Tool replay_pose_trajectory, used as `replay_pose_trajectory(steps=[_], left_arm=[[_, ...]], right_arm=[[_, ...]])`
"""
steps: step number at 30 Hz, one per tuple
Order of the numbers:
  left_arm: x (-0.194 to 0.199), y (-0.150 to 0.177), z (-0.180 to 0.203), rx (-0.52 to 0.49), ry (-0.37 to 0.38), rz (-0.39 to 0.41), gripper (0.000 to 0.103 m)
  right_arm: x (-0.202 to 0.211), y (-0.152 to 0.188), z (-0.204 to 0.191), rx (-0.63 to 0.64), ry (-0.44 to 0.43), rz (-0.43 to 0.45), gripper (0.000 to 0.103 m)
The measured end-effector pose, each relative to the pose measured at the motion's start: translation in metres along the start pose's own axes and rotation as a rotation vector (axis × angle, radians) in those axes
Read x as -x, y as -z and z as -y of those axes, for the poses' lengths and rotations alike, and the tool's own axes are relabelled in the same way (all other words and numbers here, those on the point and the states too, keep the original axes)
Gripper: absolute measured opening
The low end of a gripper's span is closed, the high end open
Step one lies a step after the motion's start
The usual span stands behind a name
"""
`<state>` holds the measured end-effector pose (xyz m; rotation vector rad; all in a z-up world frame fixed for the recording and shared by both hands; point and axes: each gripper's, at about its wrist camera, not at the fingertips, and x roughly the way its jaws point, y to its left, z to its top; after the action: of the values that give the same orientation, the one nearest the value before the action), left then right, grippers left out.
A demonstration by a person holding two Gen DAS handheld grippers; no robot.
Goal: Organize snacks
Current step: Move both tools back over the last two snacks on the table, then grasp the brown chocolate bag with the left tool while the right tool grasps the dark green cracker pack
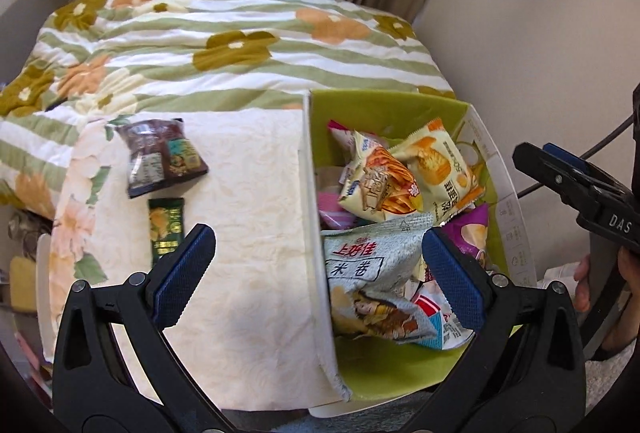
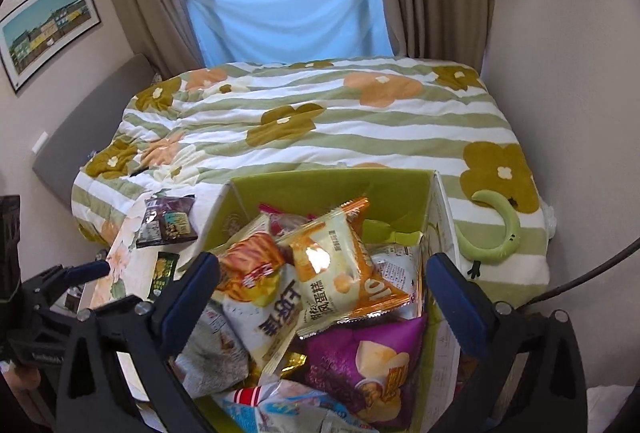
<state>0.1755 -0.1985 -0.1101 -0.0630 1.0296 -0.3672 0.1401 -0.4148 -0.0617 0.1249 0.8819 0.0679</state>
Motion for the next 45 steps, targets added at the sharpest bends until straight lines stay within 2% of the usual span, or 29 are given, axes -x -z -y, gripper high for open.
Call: replay_pose_trajectory(steps=[6, 11, 15, 20, 26, 32, 39, 45], left_arm=[[0.040, 0.002, -0.024, 0.024, -0.032, 0.062, 0.102], [0.072, -0.001, -0.072, 0.091, -0.065, 0.109, 0.102], [0.083, -0.007, -0.111, 0.117, -0.083, 0.126, 0.102], [0.079, -0.020, -0.160, 0.126, -0.060, 0.096, 0.102], [0.040, -0.038, -0.211, 0.122, 0.007, -0.007, 0.102], [-0.020, -0.055, -0.256, 0.146, 0.102, -0.113, 0.102], [-0.106, -0.073, -0.275, 0.169, 0.205, -0.232, 0.102], [-0.165, -0.084, -0.279, 0.203, 0.232, -0.278, 0.102]], right_arm=[[0.028, -0.004, -0.032, 0.068, -0.043, 0.068, 0.103], [0.038, -0.004, -0.078, 0.150, -0.034, 0.101, 0.103], [0.032, -0.003, -0.118, 0.175, -0.069, 0.102, 0.103], [0.010, 0.001, -0.171, 0.183, -0.107, 0.083, 0.103], [-0.044, 0.014, -0.220, 0.132, -0.104, 0.010, 0.103], [-0.112, 0.037, -0.251, 0.094, -0.048, -0.085, 0.103], [-0.179, 0.067, -0.265, 0.042, 0.013, -0.188, 0.102], [-0.218, 0.079, -0.267, 0.017, 0.043, -0.217, 0.098]])
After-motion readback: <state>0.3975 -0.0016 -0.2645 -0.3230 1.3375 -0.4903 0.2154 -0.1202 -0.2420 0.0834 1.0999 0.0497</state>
